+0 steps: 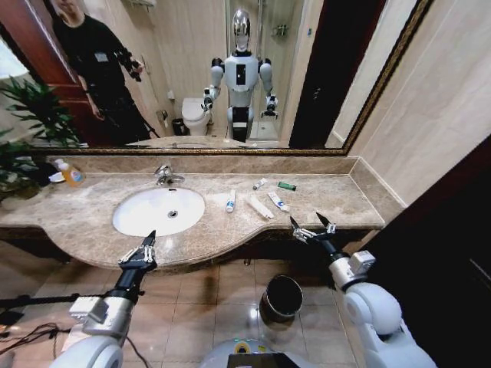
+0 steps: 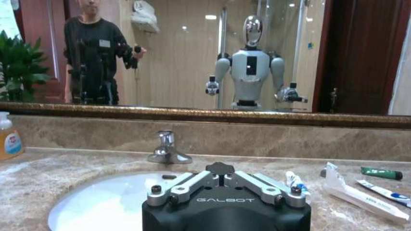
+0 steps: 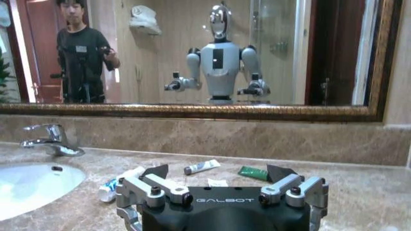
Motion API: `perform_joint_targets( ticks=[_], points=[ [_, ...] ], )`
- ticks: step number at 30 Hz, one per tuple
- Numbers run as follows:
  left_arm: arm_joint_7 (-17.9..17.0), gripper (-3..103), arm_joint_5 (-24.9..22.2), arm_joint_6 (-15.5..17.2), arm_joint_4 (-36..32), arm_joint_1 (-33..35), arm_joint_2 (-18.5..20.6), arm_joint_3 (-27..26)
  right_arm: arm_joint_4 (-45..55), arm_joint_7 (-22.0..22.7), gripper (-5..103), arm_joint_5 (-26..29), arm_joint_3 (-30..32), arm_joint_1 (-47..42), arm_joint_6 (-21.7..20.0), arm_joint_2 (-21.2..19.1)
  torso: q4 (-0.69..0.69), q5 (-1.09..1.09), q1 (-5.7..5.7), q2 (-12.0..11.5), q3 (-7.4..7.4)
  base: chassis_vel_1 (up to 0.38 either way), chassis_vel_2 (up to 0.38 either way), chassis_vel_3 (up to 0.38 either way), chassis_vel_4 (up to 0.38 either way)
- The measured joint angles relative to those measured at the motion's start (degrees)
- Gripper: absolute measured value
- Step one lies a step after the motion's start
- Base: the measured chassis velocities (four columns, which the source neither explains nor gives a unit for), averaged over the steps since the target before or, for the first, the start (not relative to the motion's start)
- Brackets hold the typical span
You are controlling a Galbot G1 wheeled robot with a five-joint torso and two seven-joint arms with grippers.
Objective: Pick up the trash from the sink and place it in the trash bin.
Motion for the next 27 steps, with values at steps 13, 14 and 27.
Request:
perform_joint_targets(
  ticks=[13, 14, 27],
  points=[
    [0.0, 0, 0.0, 0.0, 0.0, 0.0, 0.0, 0.0, 1.6, -1.2, 100, -1.5, 0.4, 0.1, -2.2, -1.5, 0.00, 0.00, 0.00, 0.0, 0.00, 0.000, 0.000, 0.000, 0.000],
    [0.0, 0, 0.0, 0.0, 0.0, 0.0, 0.0, 0.0, 1.6, -1.2, 100, -1.5, 0.3, 0.2, -2.4, -1.6, 0.00, 0.00, 0.00, 0.0, 0.00, 0.000, 0.000, 0.000, 0.000],
    [0.0, 0, 0.0, 0.0, 0.0, 0.0, 0.0, 0.0, 1.2, -0.3, 100, 0.5, -0.3, 0.9, -5.0, -2.3, 0.00, 0.00, 0.00, 0.0, 0.00, 0.000, 0.000, 0.000, 0.000]
  ],
)
